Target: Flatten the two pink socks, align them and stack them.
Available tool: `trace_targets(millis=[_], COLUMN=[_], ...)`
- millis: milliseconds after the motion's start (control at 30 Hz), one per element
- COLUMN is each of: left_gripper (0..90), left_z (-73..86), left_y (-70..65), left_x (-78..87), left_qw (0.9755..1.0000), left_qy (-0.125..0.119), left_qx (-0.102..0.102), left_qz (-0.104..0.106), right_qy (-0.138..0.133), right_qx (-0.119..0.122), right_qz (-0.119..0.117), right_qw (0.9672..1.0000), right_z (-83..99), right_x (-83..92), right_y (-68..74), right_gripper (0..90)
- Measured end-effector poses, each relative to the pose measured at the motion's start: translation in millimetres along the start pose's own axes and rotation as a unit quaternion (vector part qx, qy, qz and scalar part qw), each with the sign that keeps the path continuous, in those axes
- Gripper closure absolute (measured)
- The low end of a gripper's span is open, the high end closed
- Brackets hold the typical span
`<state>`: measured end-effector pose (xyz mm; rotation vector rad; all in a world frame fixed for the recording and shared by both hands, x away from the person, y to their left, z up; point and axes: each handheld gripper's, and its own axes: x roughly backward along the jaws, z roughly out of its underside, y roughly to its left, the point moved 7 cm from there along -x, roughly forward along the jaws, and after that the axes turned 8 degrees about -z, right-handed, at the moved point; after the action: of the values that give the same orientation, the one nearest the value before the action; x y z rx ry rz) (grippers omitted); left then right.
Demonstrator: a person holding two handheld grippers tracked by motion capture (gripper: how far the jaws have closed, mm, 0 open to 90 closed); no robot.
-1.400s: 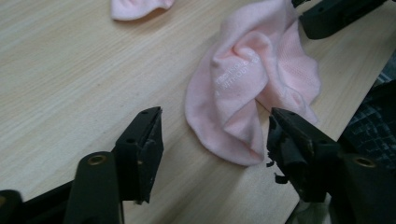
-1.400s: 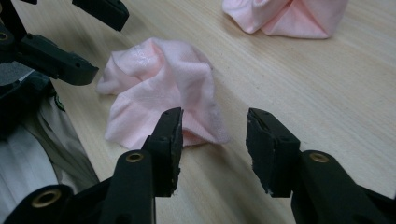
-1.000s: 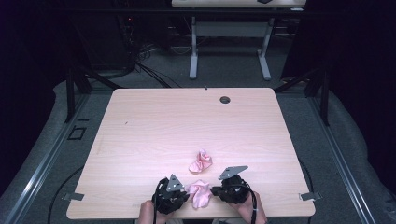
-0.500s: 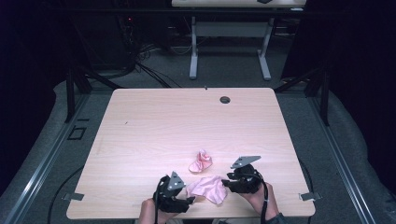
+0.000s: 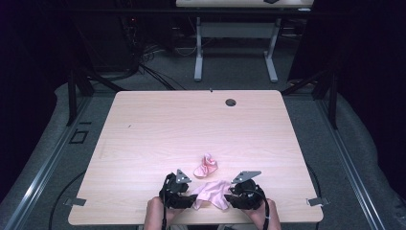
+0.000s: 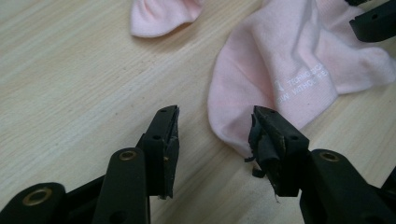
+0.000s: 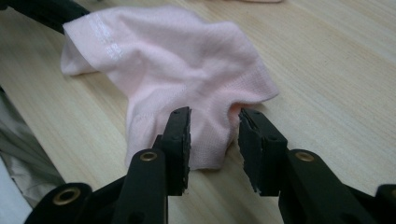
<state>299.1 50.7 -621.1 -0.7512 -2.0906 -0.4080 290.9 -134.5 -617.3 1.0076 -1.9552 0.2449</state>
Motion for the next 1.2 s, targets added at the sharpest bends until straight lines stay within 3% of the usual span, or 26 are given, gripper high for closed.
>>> trace_targets(millis=[133,267,433,467,533,600,767,833,933,1133,1200], left_gripper=[56.9,64.5,78.6,78.6,86.9,87.6,89.1,89.3,89.3,89.3,89.3], left_z=[-0.3,-0.4,0.2,0.3,0.4,0.6,2.3,1.6,1.5,2.7,3.9], left_y=[-2.6,-5.3,-8.0,-8.2,-9.3,-9.9,-5.7,-0.8,4.7,14.1,16.8], left_x=[-1.3,-1.4,-1.0,-1.0,-1.3,-1.2,1.1,8.4,18.3,29.6,27.8], left_qw=[0.9999,0.9992,0.9991,0.9991,0.9991,0.999,0.9993,0.9993,0.9991,0.9991,0.9992], left_qy=[0.001,0.0,-0.003,-0.004,-0.008,-0.009,-0.02,-0.034,-0.041,-0.039,-0.035], left_qx=[-0.012,-0.033,-0.039,-0.04,-0.041,-0.043,-0.031,-0.016,-0.009,0.003,0.007], left_qz=[-0.012,-0.021,-0.013,-0.012,-0.006,-0.006,-0.002,0.002,0.007,0.015,0.015], right_qy=[0.014,0.009,0.007,0.005,0.0,-0.001,-0.009,-0.018,-0.018,-0.016,-0.003], right_qx=[0.014,0.016,0.019,0.018,0.015,0.015,0.011,0.009,0.012,0.012,0.01], right_qz=[0.01,0.011,0.006,0.002,-0.009,-0.01,-0.018,-0.024,-0.02,-0.024,-0.018], right_qw=[0.9997,0.9998,0.9998,0.9998,0.9998,0.9998,0.9997,0.9995,0.9996,0.9995,0.9998], right_z=[3.3,2.8,3.5,3.8,4.7,4.9,6.0,4.8,3.6,2.0,2.5], right_x=[-3.5,-4.6,-4.5,-4.4,-4.6,-4.5,-2.4,1.4,7.1,18.1,21.1], right_y=[0.5,1.9,1.3,1.4,2.6,2.7,2.3,2.2,0.6,-5.1,-13.5], right_gripper=[66.3,70.5,77.2,78.9,82.9,83.6,84.6,84.7,84.6,84.5,84.4])
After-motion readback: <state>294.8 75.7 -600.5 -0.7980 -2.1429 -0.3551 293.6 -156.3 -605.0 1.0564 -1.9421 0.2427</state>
